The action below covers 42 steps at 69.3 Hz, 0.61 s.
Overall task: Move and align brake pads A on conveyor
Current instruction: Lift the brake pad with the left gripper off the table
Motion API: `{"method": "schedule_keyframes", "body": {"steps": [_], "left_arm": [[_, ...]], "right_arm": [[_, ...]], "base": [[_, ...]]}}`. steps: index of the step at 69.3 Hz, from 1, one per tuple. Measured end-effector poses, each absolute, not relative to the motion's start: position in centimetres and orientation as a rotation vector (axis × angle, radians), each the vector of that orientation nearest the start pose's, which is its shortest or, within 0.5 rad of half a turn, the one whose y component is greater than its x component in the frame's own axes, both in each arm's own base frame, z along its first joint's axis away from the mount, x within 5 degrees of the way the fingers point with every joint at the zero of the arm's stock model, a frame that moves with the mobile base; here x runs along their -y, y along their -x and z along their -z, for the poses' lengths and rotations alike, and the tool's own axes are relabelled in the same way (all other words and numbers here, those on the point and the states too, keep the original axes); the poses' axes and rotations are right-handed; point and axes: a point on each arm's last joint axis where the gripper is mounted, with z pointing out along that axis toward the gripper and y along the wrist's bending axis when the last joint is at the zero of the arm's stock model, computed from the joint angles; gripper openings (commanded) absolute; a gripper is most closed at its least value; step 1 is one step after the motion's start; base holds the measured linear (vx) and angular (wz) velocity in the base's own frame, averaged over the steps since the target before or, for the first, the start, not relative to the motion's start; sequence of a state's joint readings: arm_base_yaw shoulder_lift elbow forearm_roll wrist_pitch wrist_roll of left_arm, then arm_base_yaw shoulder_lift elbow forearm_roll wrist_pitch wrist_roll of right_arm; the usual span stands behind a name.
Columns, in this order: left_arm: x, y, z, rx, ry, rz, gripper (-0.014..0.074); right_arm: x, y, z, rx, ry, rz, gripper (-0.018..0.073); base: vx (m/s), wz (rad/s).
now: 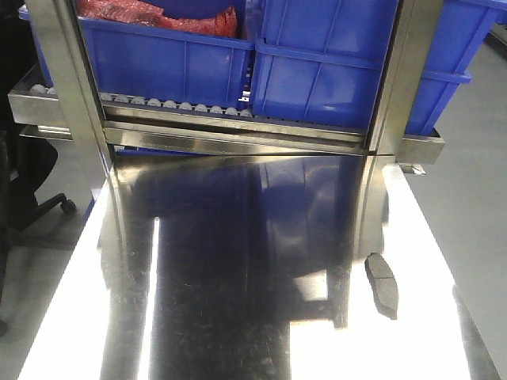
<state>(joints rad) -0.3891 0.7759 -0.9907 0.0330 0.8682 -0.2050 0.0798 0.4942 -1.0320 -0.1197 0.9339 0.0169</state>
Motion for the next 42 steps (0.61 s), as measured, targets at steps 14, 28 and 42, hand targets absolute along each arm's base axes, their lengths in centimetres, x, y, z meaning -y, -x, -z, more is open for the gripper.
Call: {"method": "schedule_keyframes", "body": {"steps": [14,28,42], "left_arm": [[4.82,-12.36,-39.62,-2.134,-0.205,0.31,-0.0006],[4.82,-12.37,-39.62,-2.134,-0.205,0.31,-0.0006],[4.82,-12.37,-39.62,-2.134,-0.205,0.31,-0.0006]], "right_arm": [[0.5,-4.71,-42.82,-1.874,0.06,0.073,0.0592],[0.5,-4.71,-42.82,-1.874,0.06,0.073,0.0592],[0.5,-4.71,-42.82,-1.874,0.06,0.073,0.0592]], "base": [[0.0,0.0],[0.0,0.0],[0.0,0.0]]}}
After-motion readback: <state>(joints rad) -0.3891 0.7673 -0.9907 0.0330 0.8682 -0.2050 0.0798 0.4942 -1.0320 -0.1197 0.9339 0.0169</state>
